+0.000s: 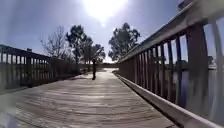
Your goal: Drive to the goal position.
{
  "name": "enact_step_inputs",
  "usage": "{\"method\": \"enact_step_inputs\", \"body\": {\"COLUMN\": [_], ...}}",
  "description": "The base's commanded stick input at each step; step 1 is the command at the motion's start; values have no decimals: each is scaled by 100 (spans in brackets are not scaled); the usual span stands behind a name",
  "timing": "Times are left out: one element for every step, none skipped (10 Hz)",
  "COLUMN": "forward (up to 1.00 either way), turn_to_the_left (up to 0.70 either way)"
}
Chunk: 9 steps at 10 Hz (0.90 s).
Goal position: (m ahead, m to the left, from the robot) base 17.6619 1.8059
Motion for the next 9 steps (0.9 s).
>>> {"method": "enact_step_inputs", "body": {"forward": [70, 70, 70, 70, 70, 70, 70, 70, 70], "turn_to_the_left": [0, 0, 0, 0, 0, 0, 0, 0, 0]}}
